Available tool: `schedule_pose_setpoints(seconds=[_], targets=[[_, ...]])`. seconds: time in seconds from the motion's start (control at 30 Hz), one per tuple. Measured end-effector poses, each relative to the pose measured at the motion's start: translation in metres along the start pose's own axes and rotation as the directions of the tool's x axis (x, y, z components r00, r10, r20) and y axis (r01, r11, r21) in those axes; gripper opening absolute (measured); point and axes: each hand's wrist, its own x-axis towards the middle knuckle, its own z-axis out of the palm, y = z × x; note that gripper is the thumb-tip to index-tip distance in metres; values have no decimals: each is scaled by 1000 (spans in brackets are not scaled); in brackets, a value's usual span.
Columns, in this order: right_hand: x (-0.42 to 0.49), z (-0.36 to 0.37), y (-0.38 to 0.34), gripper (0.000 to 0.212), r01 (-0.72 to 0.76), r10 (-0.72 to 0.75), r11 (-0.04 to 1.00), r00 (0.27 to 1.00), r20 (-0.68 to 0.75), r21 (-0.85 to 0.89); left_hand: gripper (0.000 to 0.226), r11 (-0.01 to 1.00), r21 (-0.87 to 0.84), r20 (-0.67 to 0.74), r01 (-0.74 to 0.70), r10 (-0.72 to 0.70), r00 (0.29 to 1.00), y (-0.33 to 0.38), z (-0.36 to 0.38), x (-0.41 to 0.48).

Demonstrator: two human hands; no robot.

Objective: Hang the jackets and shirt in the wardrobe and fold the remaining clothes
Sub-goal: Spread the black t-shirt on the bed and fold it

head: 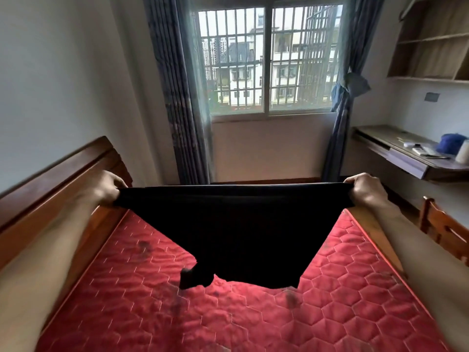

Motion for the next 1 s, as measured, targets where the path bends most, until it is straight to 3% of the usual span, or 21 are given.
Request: schedule_pose_setpoints(seconds=[0.1,0.17,0.37,0.57,0.7,0.87,1.0], targets=[[13,8,16,24,-70,61,996,984,166,50,16,988,-78,234,131,-110,966,-7,18,10],[22,18,21,25,-122,92,985,967,236,118,17,977,-127,300,173,-129,945,-15,35,21],[63,61,-2,23,-213,114,934,938,328,286,18,915,-350,192,203,-142,971,12,73,62],[141,135,-26,22,-240,140,943,913,383,229,50,867,-468,122,173,-131,984,42,122,144],[212,150,-68,28,-202,115,936,949,293,287,51,852,-508,-4,127,-150,989,77,130,224],[270,127,-128,23,-93,51,888,993,104,450,51,832,-552,-223,-45,-96,970,127,98,293],[306,94,-166,26,99,-51,848,993,-107,521,40,801,-581,-394,-147,-119,912,159,44,314]])
